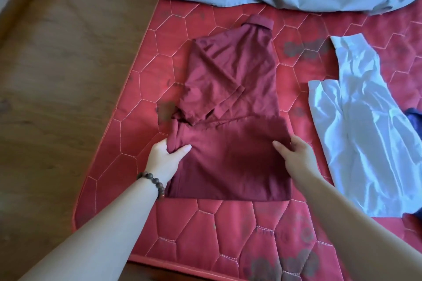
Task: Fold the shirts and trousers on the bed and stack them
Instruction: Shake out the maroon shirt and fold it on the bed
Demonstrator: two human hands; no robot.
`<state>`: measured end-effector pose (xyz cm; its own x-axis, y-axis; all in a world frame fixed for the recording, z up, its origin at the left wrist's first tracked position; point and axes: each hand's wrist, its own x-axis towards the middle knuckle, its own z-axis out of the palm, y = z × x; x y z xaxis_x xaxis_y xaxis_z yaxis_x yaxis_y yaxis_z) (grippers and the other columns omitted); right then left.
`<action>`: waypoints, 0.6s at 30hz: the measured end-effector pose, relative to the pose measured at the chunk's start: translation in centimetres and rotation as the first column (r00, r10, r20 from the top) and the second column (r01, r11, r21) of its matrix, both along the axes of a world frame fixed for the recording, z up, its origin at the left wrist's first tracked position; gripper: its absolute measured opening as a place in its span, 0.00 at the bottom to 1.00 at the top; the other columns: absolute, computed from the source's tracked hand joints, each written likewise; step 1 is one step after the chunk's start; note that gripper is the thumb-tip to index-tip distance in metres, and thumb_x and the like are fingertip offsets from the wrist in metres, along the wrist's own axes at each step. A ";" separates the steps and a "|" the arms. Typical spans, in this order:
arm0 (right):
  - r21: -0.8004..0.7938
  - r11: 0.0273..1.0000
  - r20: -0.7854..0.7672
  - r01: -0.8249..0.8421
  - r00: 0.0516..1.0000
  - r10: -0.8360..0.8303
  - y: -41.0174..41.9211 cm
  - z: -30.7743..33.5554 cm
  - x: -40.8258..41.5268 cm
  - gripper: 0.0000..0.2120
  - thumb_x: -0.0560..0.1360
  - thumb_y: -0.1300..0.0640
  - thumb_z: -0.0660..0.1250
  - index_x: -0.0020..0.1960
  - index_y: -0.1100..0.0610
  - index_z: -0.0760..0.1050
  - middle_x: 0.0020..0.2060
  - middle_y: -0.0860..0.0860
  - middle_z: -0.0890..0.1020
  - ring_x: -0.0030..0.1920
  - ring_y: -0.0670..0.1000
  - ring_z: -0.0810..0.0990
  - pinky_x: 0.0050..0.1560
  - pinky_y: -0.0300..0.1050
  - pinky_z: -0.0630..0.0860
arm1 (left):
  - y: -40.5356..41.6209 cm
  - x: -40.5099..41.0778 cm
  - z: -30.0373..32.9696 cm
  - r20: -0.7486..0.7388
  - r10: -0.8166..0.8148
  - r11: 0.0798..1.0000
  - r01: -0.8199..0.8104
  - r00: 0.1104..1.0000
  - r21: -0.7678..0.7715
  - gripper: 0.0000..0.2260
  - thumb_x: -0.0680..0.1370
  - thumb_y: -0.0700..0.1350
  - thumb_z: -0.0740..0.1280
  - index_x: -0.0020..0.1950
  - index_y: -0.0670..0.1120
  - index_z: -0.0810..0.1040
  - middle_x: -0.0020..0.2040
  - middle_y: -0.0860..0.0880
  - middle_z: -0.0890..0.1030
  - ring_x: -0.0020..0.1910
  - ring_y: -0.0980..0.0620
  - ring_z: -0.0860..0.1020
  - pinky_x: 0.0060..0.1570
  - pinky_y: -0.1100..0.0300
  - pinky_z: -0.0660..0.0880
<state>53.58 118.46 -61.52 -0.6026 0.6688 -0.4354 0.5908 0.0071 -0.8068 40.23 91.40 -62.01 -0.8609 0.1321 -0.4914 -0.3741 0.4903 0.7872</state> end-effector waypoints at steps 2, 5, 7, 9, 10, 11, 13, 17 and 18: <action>-0.052 0.998 -0.070 0.035 0.997 -0.039 0.8 0.2 -0.5 0.03 0.73 0.55 0.70 0.46 0.47 0.81 0.42 0.47 0.86 0.44 0.46 0.83 0.47 0.48 0.79 | 0.0 -1.0 0.3 0.047 0.055 0.992 -0.060 0.997 0.109 0.05 0.69 0.48 0.75 0.43 0.50 0.83 0.41 0.50 0.85 0.45 0.52 0.82 0.47 0.55 0.78; -0.085 0.996 0.098 0.026 0.995 -0.017 1.3 -1.1 -0.5 0.11 0.73 0.49 0.71 0.49 0.55 0.79 0.48 0.54 0.84 0.51 0.54 0.82 0.56 0.57 0.77 | -0.1 -1.9 -0.3 0.128 0.024 0.998 -0.031 0.992 0.054 0.05 0.72 0.46 0.74 0.46 0.48 0.82 0.44 0.47 0.85 0.48 0.47 0.82 0.50 0.54 0.78; -0.012 1.000 0.279 -0.003 0.960 0.006 1.1 -2.2 0.2 0.17 0.73 0.46 0.71 0.52 0.58 0.77 0.52 0.55 0.82 0.52 0.55 0.80 0.56 0.53 0.76 | -0.1 -1.7 -0.8 0.101 -0.049 0.993 0.059 0.994 -0.101 0.07 0.73 0.46 0.73 0.47 0.46 0.80 0.44 0.48 0.83 0.47 0.47 0.81 0.44 0.58 0.76; 0.098 0.995 0.321 0.003 0.946 -0.034 0.6 -1.8 0.9 0.18 0.73 0.46 0.71 0.57 0.55 0.75 0.52 0.53 0.80 0.50 0.53 0.78 0.47 0.46 0.73 | 0.1 -1.1 -0.3 -0.030 -0.033 0.970 0.025 0.999 -0.241 0.11 0.73 0.47 0.73 0.51 0.44 0.78 0.46 0.47 0.82 0.48 0.45 0.80 0.44 0.57 0.73; 0.188 0.982 0.300 -0.020 0.953 -0.038 0.3 -1.3 1.4 0.18 0.73 0.46 0.70 0.58 0.53 0.73 0.51 0.51 0.79 0.48 0.52 0.77 0.43 0.45 0.70 | 0.1 -0.7 0.2 -0.167 -0.044 0.951 -0.010 0.985 -0.310 0.13 0.73 0.45 0.73 0.55 0.43 0.77 0.48 0.47 0.81 0.49 0.44 0.79 0.46 0.56 0.72; 0.317 0.944 0.271 -0.086 0.962 -0.004 -0.1 -0.8 1.9 0.18 0.73 0.48 0.70 0.59 0.53 0.72 0.50 0.50 0.77 0.48 0.51 0.76 0.43 0.45 0.69 | 0.1 -0.2 0.6 -0.337 -0.132 0.927 -0.004 0.932 -0.375 0.14 0.73 0.43 0.72 0.57 0.42 0.76 0.50 0.45 0.80 0.50 0.43 0.77 0.48 0.54 0.72; 0.591 0.759 0.234 -0.272 0.959 0.161 -1.2 -0.5 3.0 0.19 0.73 0.53 0.70 0.61 0.57 0.72 0.55 0.53 0.75 0.55 0.55 0.75 0.52 0.49 0.71 | 0.0 1.2 1.1 -0.564 -0.416 0.869 0.129 0.713 -0.478 0.14 0.71 0.38 0.71 0.56 0.41 0.77 0.53 0.43 0.77 0.53 0.41 0.75 0.53 0.49 0.72; 0.745 0.377 0.334 -0.551 0.797 0.504 -4.7 -0.8 2.3 0.22 0.73 0.57 0.70 0.66 0.60 0.74 0.69 0.57 0.71 0.72 0.59 0.66 0.70 0.61 0.63 | 2.0 4.7 0.2 -0.466 -0.808 0.588 0.469 0.359 -0.659 0.18 0.71 0.41 0.71 0.61 0.43 0.79 0.65 0.44 0.75 0.68 0.43 0.70 0.69 0.46 0.66; 0.729 0.313 0.381 -0.608 0.741 0.553 -5.7 -1.2 1.5 0.24 0.73 0.56 0.69 0.68 0.59 0.73 0.71 0.55 0.69 0.73 0.57 0.65 0.72 0.61 0.61 | 2.9 5.3 -0.4 -0.398 -0.860 0.509 0.505 0.318 -0.697 0.21 0.72 0.44 0.70 0.65 0.43 0.76 0.69 0.44 0.72 0.72 0.44 0.67 0.71 0.45 0.63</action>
